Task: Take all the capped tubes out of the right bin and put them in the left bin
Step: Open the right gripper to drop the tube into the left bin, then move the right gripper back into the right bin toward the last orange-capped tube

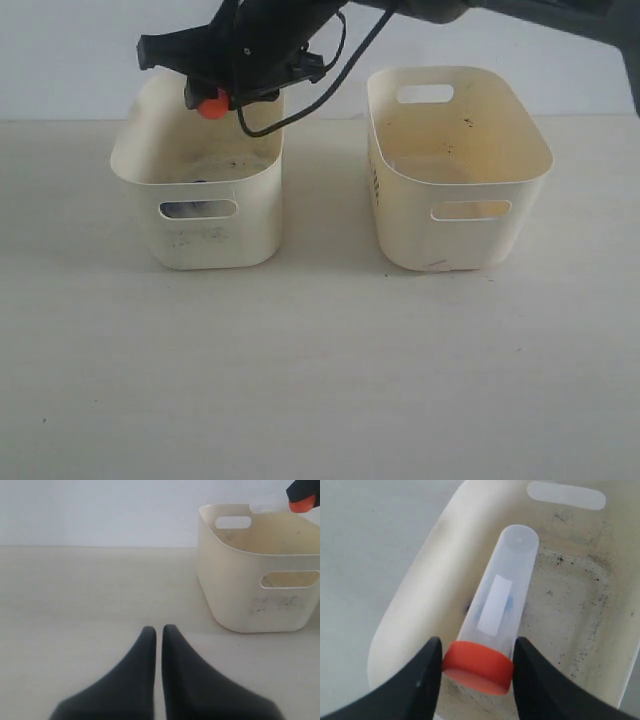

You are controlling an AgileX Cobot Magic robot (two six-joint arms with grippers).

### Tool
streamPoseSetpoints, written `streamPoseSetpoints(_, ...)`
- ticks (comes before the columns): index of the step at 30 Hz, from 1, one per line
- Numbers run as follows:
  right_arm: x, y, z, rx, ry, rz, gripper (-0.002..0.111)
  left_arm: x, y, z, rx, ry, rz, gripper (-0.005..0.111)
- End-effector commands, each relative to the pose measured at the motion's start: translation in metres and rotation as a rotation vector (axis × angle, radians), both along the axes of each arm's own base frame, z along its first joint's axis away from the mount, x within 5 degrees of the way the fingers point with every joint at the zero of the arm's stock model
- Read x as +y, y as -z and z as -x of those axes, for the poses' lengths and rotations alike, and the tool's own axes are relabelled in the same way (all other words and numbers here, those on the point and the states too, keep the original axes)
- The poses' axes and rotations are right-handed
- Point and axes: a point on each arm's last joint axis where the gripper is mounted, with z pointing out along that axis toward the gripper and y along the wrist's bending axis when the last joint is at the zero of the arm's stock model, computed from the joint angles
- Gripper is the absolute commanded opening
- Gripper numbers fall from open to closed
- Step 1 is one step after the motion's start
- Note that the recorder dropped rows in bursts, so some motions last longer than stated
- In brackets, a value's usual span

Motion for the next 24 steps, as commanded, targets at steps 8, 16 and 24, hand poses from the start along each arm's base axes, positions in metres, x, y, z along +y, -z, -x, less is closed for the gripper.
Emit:
streamPoseSetpoints(8, -0.005, 0.007, 0.007, 0.082, -0.029, 0.088, 0.027, 0.000, 0.001, 0.000, -0.001, 0.004, 0.011, 0.004)
streamPoseSetpoints(16, -0.034, -0.049, 0.018, -0.046, -0.012, 0.162, 0.000, 0.000, 0.001, 0.000, -0.001, 0.004, 0.011, 0.004)
streamPoseSetpoints(24, -0.077, -0.064, 0.000, -0.030, 0.072, 0.181, 0.000, 0.000, 0.001, 0.000, -0.001, 0.004, 0.011, 0.004)
